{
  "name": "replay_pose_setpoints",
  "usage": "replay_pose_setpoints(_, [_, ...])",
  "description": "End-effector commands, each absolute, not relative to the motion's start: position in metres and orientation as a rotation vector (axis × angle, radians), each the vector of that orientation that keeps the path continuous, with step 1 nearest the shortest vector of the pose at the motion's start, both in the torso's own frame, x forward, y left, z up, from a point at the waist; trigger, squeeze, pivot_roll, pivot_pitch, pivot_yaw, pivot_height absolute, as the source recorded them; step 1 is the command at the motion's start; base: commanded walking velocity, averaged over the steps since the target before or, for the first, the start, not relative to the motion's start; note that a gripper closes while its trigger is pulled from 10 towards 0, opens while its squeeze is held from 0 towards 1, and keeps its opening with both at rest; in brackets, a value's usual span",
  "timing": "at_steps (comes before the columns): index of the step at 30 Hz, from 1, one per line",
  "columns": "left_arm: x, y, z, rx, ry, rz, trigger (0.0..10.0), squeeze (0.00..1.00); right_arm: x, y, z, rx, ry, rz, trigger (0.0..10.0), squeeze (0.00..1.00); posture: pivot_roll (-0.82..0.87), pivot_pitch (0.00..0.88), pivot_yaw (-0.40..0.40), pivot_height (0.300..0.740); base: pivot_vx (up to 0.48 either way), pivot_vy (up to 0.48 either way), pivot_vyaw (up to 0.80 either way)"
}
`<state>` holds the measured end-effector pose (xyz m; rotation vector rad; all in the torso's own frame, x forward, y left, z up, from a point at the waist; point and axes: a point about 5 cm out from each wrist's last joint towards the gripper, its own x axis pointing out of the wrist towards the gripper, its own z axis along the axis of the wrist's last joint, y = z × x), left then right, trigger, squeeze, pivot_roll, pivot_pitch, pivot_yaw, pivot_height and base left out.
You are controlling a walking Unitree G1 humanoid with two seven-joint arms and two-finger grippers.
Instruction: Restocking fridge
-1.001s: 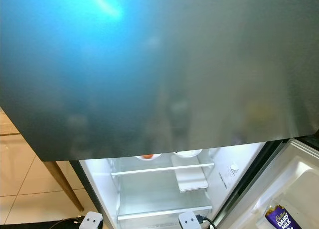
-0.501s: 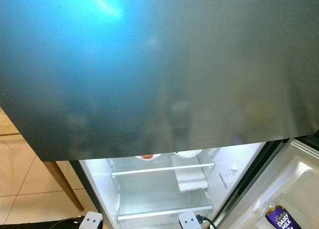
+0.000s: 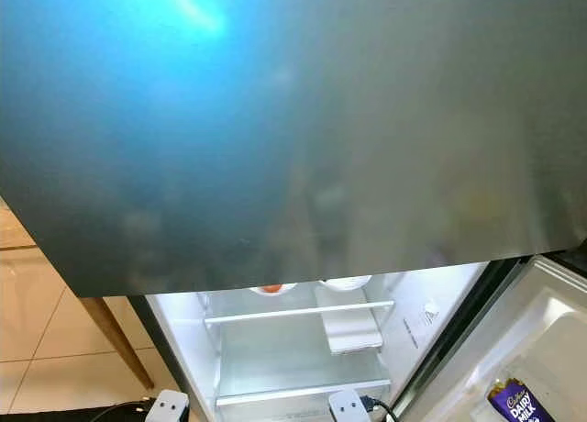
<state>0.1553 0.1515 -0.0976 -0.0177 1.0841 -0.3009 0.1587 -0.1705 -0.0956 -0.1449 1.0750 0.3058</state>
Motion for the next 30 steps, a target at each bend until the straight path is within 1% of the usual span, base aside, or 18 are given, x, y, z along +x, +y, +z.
replay_pose_setpoints(1, [0.1552,0.149,-0.0978,-0.024,1.087,-0.304,10.0,0.0,0.1552,-0.1702,-0.0973,-0.134,1.092,0.296,10.0,0.0,-0.02,0.0,0.006,0.74,0.0,0.0,0.0])
replay_pose_setpoints(30, [0.1544,0.1493,-0.0981,-0.017,1.09,-0.307,10.0,0.0,0.1549,-0.1704,-0.0974,-0.134,1.094,0.296,10.0,0.0,-0.02,0.0,0.009,0.74,0.0,0.0,0.0])
